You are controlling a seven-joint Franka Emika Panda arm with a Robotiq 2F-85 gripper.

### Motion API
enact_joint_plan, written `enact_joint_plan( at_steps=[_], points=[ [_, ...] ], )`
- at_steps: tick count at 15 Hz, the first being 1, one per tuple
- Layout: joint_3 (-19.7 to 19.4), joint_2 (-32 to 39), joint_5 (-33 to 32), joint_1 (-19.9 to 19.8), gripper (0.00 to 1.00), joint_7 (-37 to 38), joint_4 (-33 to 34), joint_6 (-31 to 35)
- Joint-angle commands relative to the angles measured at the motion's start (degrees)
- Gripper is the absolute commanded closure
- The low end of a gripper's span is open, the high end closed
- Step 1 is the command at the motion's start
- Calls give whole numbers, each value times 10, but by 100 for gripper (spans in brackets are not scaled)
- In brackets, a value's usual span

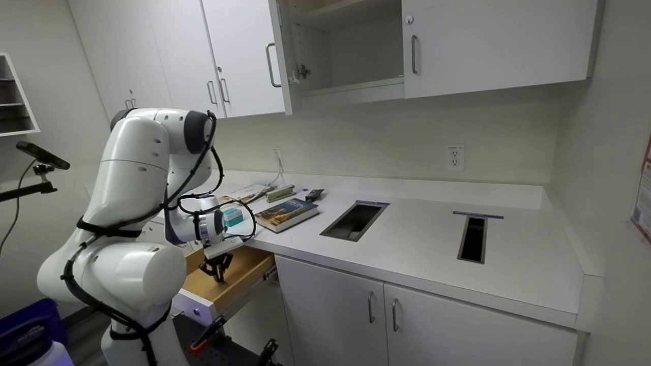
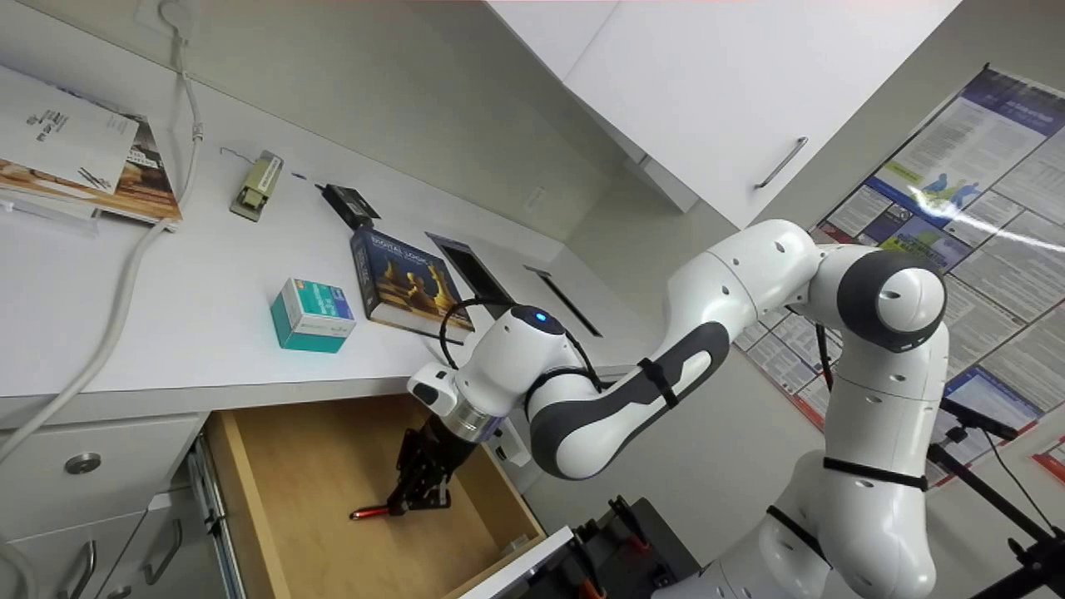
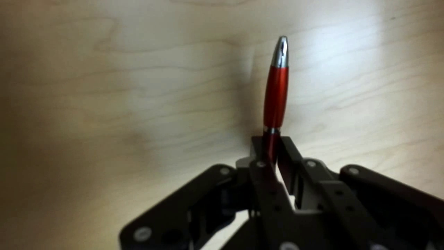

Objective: Put the pen in the top drawer under the book

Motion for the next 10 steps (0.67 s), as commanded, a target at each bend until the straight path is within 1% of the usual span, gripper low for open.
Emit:
enact_joint_plan(
  at_steps=[1, 3, 4, 6, 8, 10],
  points=[
    [11, -12, -14, 5, 54, 17, 9, -12],
    [43, -45, -3, -8, 39, -1, -6, -35],
    [53, -62, -1, -7, 31, 0, -14, -45],
    [88, -109, 17, -17, 15, -9, -33, -85],
    [100, -160, 26, -10, 1, 3, -41, -134],
    [109, -205, 48, -11, 0, 3, -39, -193]
  ],
)
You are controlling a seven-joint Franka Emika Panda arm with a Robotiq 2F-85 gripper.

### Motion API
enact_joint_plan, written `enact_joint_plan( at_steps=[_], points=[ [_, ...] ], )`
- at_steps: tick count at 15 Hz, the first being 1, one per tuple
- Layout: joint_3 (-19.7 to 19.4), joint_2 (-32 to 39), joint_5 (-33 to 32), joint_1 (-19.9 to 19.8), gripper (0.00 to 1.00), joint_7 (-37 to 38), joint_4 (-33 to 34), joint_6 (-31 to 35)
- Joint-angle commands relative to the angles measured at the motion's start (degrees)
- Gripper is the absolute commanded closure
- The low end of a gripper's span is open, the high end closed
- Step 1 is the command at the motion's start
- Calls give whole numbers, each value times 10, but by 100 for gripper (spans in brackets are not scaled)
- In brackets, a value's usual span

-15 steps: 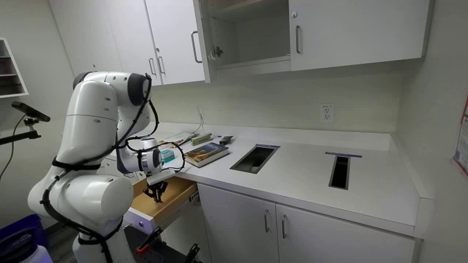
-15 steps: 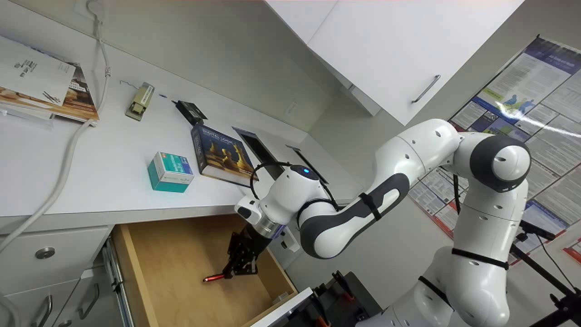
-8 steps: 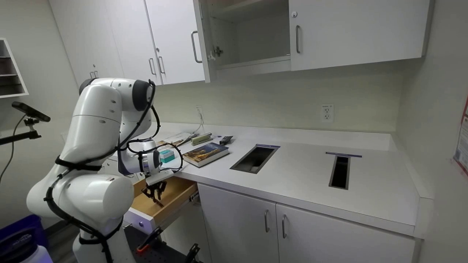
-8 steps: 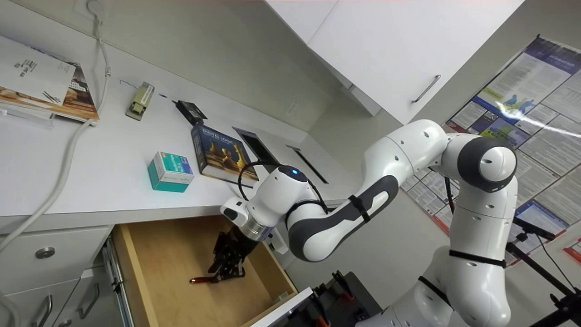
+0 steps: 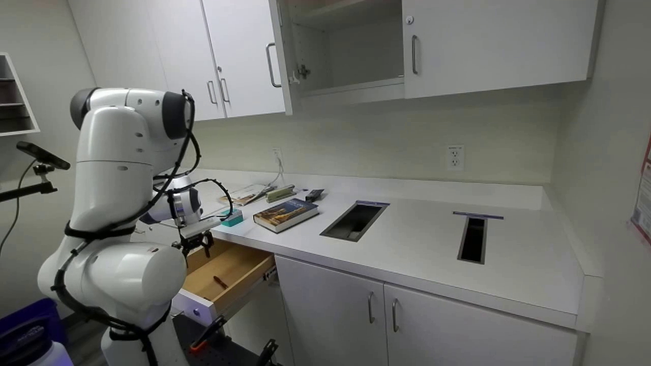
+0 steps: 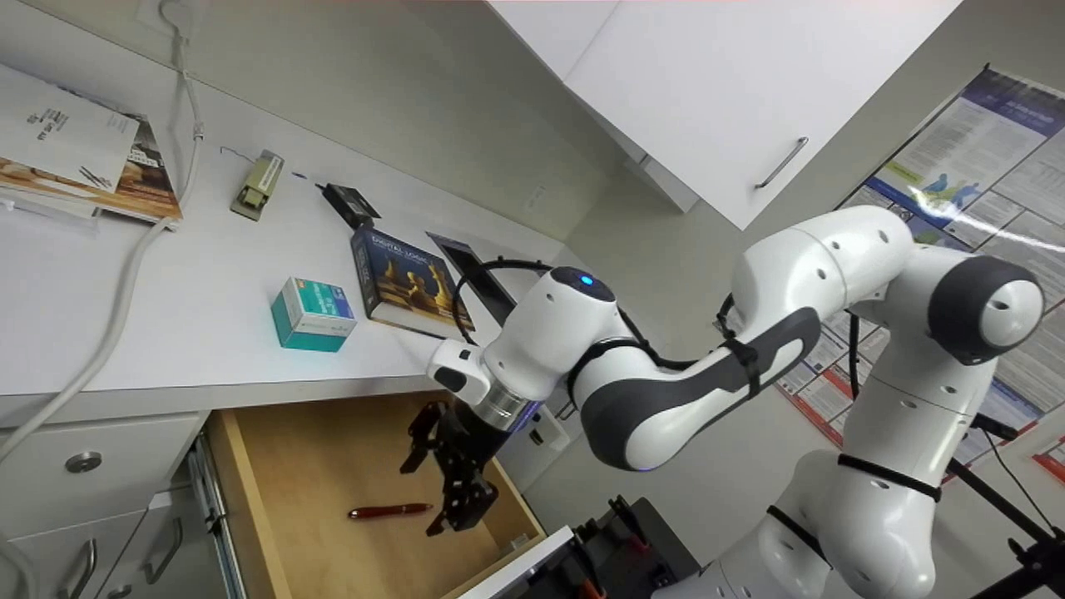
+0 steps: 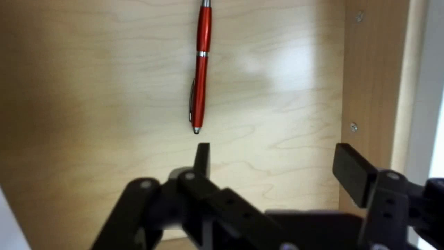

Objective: Put the pen in the top drawer under the book

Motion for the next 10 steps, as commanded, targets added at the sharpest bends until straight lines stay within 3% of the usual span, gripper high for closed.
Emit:
enact_joint_plan(
  at_steps=[1, 5, 10],
  points=[
    [16, -107, 50, -7, 0, -1, -21, -111],
    [2, -155, 110, -4, 0, -39, 3, -245],
    [-20, -177, 130, 1, 0, -63, 22, -326]
  ],
)
